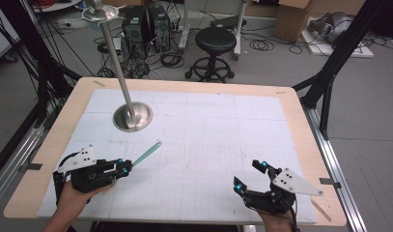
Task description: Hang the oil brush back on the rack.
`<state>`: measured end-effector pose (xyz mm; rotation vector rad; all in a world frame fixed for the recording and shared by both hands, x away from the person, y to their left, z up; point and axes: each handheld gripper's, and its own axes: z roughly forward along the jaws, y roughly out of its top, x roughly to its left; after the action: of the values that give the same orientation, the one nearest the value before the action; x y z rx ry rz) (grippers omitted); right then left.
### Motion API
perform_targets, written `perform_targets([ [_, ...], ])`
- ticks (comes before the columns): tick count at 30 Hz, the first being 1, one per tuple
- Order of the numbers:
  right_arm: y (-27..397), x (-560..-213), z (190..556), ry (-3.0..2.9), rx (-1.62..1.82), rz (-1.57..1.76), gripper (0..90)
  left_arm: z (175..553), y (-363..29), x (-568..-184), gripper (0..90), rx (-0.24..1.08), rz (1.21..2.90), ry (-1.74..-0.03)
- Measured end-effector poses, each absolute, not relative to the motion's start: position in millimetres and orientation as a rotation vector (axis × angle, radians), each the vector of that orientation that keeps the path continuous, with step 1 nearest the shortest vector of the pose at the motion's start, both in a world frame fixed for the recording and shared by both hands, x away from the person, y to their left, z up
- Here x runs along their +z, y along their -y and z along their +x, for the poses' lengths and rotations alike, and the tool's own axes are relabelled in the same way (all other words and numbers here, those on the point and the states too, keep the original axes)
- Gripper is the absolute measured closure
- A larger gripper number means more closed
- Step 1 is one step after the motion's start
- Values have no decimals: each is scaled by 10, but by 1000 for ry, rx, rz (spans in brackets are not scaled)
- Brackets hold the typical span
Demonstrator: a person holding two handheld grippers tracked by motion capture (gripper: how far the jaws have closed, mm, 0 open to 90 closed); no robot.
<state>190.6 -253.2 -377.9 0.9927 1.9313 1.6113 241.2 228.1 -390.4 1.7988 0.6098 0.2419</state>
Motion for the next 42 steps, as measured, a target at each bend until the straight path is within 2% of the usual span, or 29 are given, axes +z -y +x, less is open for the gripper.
perform_targets([
  [18,1985,-3669,2152,-2157,1781,751,180,2266,-1954,-3755,816,121,1736,-419],
  [24,1796,-3627,2240,-2208,1812,654,249,2244,-1876,-3726,816,101,1723,-373],
  [30,1644,-3592,2288,-2259,1873,523,425,2241,-1838,-3725,816,79,1705,-356],
  [42,1445,-3532,2334,-2302,1956,414,540,2234,-1788,-3739,815,48,1700,-330],
])
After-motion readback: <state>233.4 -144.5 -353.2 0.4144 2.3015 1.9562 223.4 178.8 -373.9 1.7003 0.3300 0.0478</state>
